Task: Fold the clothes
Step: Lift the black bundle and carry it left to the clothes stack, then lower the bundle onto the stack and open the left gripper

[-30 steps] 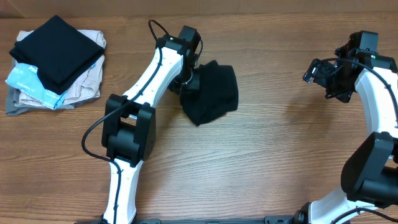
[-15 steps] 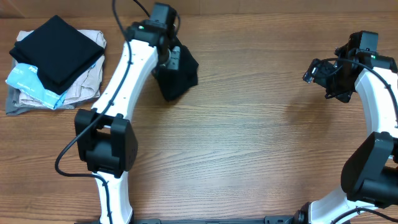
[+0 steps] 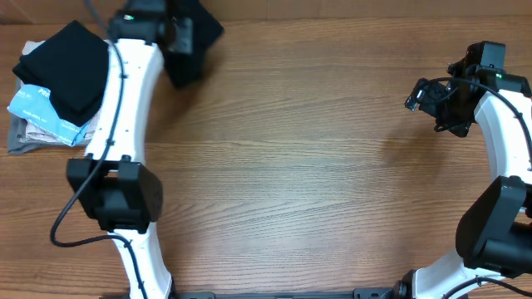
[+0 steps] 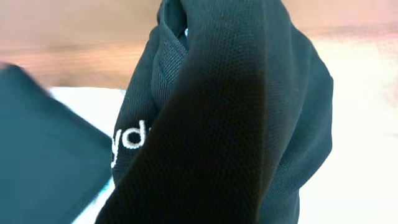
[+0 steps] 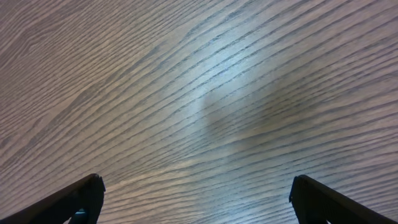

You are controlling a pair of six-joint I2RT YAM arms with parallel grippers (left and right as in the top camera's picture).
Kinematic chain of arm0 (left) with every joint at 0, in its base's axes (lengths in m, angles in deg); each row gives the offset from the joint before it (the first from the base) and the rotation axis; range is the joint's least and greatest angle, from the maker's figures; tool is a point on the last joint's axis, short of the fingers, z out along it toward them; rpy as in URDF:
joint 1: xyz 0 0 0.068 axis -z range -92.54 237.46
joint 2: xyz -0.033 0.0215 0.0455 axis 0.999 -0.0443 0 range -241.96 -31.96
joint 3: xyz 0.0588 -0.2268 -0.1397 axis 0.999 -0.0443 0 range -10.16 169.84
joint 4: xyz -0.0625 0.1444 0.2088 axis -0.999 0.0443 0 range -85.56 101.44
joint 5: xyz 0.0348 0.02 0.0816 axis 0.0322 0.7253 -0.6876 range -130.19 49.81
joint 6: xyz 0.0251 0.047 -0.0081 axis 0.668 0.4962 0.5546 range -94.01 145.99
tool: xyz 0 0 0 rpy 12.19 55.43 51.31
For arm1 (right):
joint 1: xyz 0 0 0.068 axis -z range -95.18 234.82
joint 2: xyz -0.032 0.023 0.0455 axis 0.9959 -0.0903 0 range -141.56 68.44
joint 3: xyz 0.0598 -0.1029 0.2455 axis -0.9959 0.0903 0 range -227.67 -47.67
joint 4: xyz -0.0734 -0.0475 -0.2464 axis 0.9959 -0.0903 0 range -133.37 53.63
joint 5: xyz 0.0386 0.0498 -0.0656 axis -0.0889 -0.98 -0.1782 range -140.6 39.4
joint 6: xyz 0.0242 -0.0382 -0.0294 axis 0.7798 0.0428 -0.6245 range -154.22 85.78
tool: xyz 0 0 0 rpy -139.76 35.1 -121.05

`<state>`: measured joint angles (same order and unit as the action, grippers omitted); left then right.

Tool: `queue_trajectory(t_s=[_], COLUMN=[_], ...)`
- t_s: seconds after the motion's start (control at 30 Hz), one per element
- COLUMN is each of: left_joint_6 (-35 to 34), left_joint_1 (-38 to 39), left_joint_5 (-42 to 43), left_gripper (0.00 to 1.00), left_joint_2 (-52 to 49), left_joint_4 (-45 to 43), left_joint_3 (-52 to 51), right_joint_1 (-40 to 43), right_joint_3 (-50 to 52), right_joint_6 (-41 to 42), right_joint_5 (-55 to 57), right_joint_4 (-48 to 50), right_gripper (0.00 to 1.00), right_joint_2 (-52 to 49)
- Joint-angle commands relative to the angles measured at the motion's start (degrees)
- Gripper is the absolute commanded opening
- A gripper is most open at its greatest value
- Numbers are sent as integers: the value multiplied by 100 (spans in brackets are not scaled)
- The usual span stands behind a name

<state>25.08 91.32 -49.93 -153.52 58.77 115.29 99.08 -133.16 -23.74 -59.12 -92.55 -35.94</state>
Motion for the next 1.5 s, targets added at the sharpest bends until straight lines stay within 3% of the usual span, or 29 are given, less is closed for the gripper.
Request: queue_trajectory(t_s=[0.0, 0.4, 0.9, 0.93, 0.97, 1.03, 1.1, 1.13, 1.17, 1.2, 1.3, 1.4, 1.47], left_joint_6=[273, 216, -153, -195, -221, -264, -304, -302, -306, -323, -494, -485, -487], left_joint_1=[-367, -1648, -2553, -2618, -2684, -2802, -2911, -2953, -2994, -3029, -3110, -3141, -3143], left_joint_5=[-162, -116, -76, -81, -79, -76, -72, -76, -74, -76, 57, 1102, 1941], left_gripper=[4, 4, 4, 8, 18, 43, 78, 89, 98, 100, 97, 87, 62], left_joint_2=[319, 319, 313, 313, 310, 306, 302, 302, 302, 304, 330, 356, 361], left_joint_4=[-238, -96, 376, 378, 380, 382, 398, 398, 393, 387, 411, 557, 616], left_joint_3=[269, 267, 57, 22, -7, -55, -61, -61, -59, -57, 33, 249, 297], right_joint_1=[13, 13, 13, 13, 13, 13, 13, 13, 13, 13, 13, 13, 13], right_joint_3=[-72, -72, -72, -72, -72, -72, -72, -72, -72, -72, -72, -72, -72], right_joint_6=[20, 20, 20, 20, 20, 20, 20, 20, 20, 20, 17, 20, 20], right_joint_5=[46, 46, 46, 46, 46, 46, 46, 46, 46, 46, 46, 46, 46], right_joint_4=[31, 31, 31, 31, 31, 31, 31, 31, 31, 31, 31, 31, 31], right_gripper=[100, 100, 100, 100, 100, 100, 100, 100, 100, 100, 100, 100, 100], right_joint_2=[129, 129, 129, 129, 129, 129, 129, 129, 129, 129, 129, 129, 129])
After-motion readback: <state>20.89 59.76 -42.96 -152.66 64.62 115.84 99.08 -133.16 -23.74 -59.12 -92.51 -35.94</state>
